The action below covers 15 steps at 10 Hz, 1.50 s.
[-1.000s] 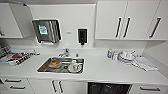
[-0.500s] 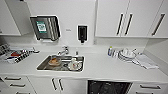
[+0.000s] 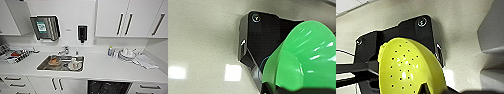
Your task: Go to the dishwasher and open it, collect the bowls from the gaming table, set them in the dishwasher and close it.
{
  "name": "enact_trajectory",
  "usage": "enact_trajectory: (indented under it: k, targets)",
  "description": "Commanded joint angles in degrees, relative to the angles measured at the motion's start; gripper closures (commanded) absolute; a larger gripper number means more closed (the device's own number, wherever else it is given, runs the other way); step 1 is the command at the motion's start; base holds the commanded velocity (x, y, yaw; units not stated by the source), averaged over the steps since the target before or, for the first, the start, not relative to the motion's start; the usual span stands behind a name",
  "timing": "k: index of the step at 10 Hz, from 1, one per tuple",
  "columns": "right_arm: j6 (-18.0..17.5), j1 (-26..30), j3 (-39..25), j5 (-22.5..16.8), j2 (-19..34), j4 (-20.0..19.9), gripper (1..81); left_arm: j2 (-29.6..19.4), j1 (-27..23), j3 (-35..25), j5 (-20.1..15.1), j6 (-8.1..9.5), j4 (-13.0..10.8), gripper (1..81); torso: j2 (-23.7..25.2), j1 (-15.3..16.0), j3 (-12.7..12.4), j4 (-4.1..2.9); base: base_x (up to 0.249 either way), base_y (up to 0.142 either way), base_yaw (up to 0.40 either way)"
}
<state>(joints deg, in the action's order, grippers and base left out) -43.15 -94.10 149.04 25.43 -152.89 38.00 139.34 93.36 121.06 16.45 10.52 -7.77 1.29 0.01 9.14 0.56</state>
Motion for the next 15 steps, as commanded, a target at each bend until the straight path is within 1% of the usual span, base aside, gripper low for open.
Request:
enact_trajectory:
  k: [1, 2, 4, 5, 6, 7, 8, 11, 12, 13, 14, 15]
  targets:
    - [-0.2, 1.2, 0.4, -1.9, 2.2, 0.7, 81.1, -4.9, -4.8, -6.3, -1.0, 1.68, -0.2, 81.1, 0.0, 0.0, 0.0, 0.0, 0.0, 0.0, 0.0]
    - [-0.2, 1.1, 0.4, -1.8, 2.2, 0.8, 81.1, -6.0, -5.9, -8.6, -1.1, 2.31, -0.4, 81.1, 0.0, 0.0, 0.0, 0.0, 0.0, 0.0, 0.0]
    - [-0.3, 1.1, 0.6, -1.3, 2.3, 0.7, 81.1, -9.3, -7.6, -14.0, -1.1, 2.4, -0.3, 81.1, 0.0, 0.0, 0.0, 0.0, 0.0, 0.0, 0.0]
    - [-0.2, 1.1, 0.7, -0.3, 2.4, 0.8, 81.1, -11.1, -8.5, -16.3, -1.2, 2.4, -0.3, 81.1, 0.0, 0.0, 5.3, 0.0, 0.0, 0.0, 0.0]
    - [-0.2, 1.1, 0.7, -0.2, 2.2, 0.8, 81.1, -12.9, -9.5, -18.5, -1.2, 2.4, -0.2, 81.1, 0.0, 0.0, 5.8, 0.0, 0.0, 0.0, 0.0]
    - [-0.2, 1.2, 0.7, -0.2, 2.1, 0.8, 81.1, -14.5, -10.6, -20.5, -1.2, 2.4, -0.5, 81.1, 0.0, 0.0, 6.9, 0.0, 0.0, 0.0, 0.0]
    - [-0.2, 1.2, 0.7, -0.2, 2.1, 0.8, 81.1, -16.0, -12.1, -22.2, -1.2, 2.4, -0.4, 81.1, 0.0, 0.0, 8.7, 0.0, 0.0, 0.0, 0.0]
    - [-0.2, 1.3, 0.5, 0.7, 2.4, 0.8, 81.1, -21.4, -17.1, -29.7, -2.2, 2.49, -0.3, 81.1, 0.0, 0.0, 14.3, 0.0, 0.0, 0.0, 0.0]
    - [-0.2, 1.2, 0.4, 0.7, 2.4, 0.8, 81.1, -22.4, -18.9, -31.7, -4.9, 2.66, -0.2, 81.1, -0.1, 0.0, 16.5, 0.0, 0.0, 0.0, 0.0]
    - [-0.2, 1.1, 0.4, 1.0, 2.4, 0.8, 81.1, -22.9, -20.8, -32.5, -6.4, 2.66, -0.2, 81.1, -0.1, 0.0, 18.4, 0.0, 0.0, 0.0, 0.0]
    - [-0.2, 1.1, 0.7, 2.6, 2.4, 0.8, 81.1, -23.1, -22.6, -33.7, -7.4, 2.66, -0.2, 81.1, -0.1, 0.1, 20.2, 0.0, 0.0, 0.0, 0.0]
    - [-0.3, 1.0, 0.7, 3.4, 2.7, 0.8, 81.1, -23.6, -25.2, -35.1, -9.1, 2.66, -0.2, 81.1, -0.1, 0.1, 16.9, 0.0, 0.0, 0.0, 0.0]
